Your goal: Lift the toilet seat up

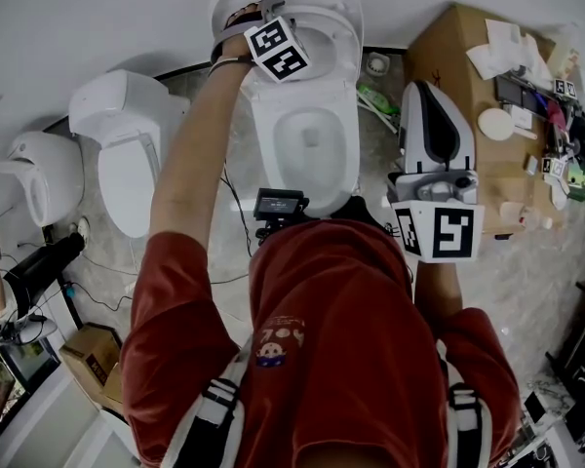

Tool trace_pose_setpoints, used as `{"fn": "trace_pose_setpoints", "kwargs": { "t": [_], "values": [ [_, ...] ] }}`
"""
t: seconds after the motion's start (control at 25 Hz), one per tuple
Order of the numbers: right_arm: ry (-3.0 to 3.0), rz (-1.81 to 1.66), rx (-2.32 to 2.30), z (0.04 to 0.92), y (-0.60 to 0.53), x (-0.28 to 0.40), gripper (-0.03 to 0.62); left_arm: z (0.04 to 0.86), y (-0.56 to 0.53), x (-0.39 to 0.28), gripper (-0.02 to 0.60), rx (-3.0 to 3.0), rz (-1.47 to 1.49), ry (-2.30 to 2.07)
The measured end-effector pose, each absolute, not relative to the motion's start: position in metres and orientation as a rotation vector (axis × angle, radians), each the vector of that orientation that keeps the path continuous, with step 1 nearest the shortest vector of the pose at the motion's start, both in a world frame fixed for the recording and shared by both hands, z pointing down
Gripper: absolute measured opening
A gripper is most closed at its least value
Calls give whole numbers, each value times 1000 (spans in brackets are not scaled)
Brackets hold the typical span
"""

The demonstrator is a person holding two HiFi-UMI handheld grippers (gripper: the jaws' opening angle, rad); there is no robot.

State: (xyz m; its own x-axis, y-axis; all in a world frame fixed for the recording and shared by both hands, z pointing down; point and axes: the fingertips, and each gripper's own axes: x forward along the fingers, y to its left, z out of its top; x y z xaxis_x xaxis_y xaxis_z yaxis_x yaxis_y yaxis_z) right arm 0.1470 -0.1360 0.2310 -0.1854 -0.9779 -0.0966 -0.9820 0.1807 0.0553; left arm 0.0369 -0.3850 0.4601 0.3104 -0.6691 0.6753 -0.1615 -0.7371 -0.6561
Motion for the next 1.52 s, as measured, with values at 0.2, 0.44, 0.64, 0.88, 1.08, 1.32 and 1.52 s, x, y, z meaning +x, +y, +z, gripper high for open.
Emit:
{"fn": "trace_pose_setpoints", "kwargs": {
  "t": [0.2, 0.44, 0.64, 0.88, 1.08, 1.32, 1.52],
  "values": [
    [2376, 171, -1981, 229, -133, 146, 14, 460, -385, 36, 175, -2110, -1423, 741],
    [2365, 184, -1986, 225, -126, 149, 14, 460, -384, 36, 181, -2133, -1433, 757],
    [2346, 192, -1996, 224, -119, 157, 14, 456, -379, 33, 196, -2128, -1368, 848],
    [2355, 195, -1975, 224, -118, 155, 14, 441, -362, 31, 197, -2211, -1264, 926],
    [2373, 202, -1947, 223, -116, 147, 14, 433, -344, 25, 201, -2266, -1192, 981],
    [2399, 204, -1909, 222, -113, 135, 14, 414, -317, 9, 201, -2310, -1085, 1074],
    [2421, 204, -1879, 222, -111, 128, 14, 395, -293, -4, 201, -2357, -983, 1185]
  ]
}}
